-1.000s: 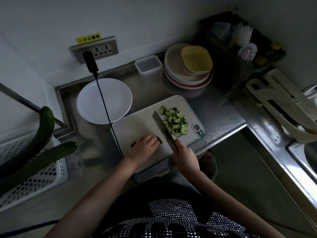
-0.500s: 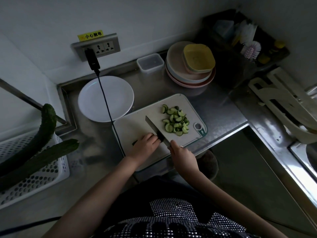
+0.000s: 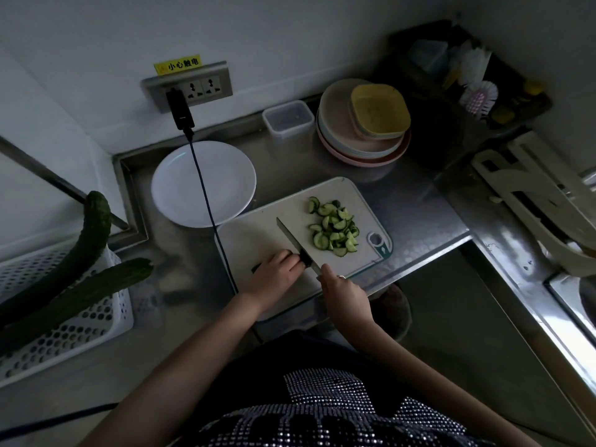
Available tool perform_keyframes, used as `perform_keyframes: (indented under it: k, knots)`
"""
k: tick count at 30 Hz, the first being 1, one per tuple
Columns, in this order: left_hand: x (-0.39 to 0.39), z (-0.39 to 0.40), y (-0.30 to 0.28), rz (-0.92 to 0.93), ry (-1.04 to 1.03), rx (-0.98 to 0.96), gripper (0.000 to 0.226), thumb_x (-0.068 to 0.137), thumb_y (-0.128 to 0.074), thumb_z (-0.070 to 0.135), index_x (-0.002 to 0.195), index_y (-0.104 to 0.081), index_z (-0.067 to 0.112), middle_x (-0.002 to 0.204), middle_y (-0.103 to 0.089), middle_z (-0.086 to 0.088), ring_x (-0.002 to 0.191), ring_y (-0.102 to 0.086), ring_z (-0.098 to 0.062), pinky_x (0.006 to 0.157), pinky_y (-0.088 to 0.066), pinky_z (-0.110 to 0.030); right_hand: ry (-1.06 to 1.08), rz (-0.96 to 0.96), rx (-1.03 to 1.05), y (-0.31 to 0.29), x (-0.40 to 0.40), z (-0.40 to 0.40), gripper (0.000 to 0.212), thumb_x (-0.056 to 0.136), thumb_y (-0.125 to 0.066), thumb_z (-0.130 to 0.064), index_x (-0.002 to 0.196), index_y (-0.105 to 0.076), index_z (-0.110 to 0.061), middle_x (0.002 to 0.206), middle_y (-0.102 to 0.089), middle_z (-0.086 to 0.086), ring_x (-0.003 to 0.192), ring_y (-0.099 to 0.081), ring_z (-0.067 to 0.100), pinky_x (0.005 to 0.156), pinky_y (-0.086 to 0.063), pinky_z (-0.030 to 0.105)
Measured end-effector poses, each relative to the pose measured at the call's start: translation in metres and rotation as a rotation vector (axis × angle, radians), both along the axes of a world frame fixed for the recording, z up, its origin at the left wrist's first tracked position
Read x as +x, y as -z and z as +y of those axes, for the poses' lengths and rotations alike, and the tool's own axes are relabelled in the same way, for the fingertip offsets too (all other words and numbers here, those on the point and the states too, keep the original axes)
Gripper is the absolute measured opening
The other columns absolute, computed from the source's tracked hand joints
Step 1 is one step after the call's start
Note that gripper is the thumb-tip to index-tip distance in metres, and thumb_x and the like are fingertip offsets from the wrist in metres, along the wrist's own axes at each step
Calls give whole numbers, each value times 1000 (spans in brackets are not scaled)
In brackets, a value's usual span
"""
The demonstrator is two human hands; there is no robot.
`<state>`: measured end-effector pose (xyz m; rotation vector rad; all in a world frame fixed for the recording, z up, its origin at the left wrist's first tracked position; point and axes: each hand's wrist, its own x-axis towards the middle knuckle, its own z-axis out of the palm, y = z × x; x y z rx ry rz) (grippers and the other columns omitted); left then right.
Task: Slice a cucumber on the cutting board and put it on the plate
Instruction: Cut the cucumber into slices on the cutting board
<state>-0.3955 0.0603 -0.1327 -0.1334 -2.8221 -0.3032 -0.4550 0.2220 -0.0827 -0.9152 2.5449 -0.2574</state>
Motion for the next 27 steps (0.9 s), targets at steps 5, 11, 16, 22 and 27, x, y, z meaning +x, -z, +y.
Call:
perform_keyframes:
  k: [5, 11, 16, 22, 27]
  knots:
    - [0, 0, 2, 32, 17, 31, 24, 74, -39, 11, 97, -45, 10, 93, -60, -8, 92, -44, -24, 54, -55, -33, 38, -67, 64, 5, -4, -3, 7, 99, -38, -18, 105, -36, -14, 93, -64, 16, 87, -63, 37, 61, -43, 38]
    - [0, -3, 11, -7, 19, 27, 23, 76, -40, 12, 97, -48, 10, 96, -58, -9, 94, -45, -26, 55, -55, -37, 66, -81, 15, 1, -4, -2, 14, 101, -36, -28, 104, -37, -15, 93, -64, 16, 87, -63, 36, 61, -43, 37]
    - [0, -6, 19, -74, -4, -11, 27, 78, -45, 13, 92, -67, 9, 96, -64, -6, 94, -46, -21, 50, -53, -35, 175, -51, -132, -7, 1, 1, 16, 101, -33, -30, 97, -38, -15, 85, -64, 15, 78, -62, 38, 61, -48, 43]
    - [0, -4, 14, -39, -1, 0, 28, 78, -44, 12, 92, -68, 8, 92, -63, -7, 92, -46, -21, 52, -54, -34, 73, -13, -68, -1, 4, -2, 19, 102, -33, -32, 103, -40, -14, 84, -64, 11, 77, -64, 35, 56, -43, 37]
    - [0, -3, 12, -22, -1, 22, 25, 78, -44, 12, 89, -67, 7, 89, -63, -8, 91, -46, -21, 51, -54, -34, 43, 5, -35, 2, 5, -2, 21, 103, -34, -31, 106, -41, -12, 83, -65, 11, 77, -65, 34, 54, -41, 35]
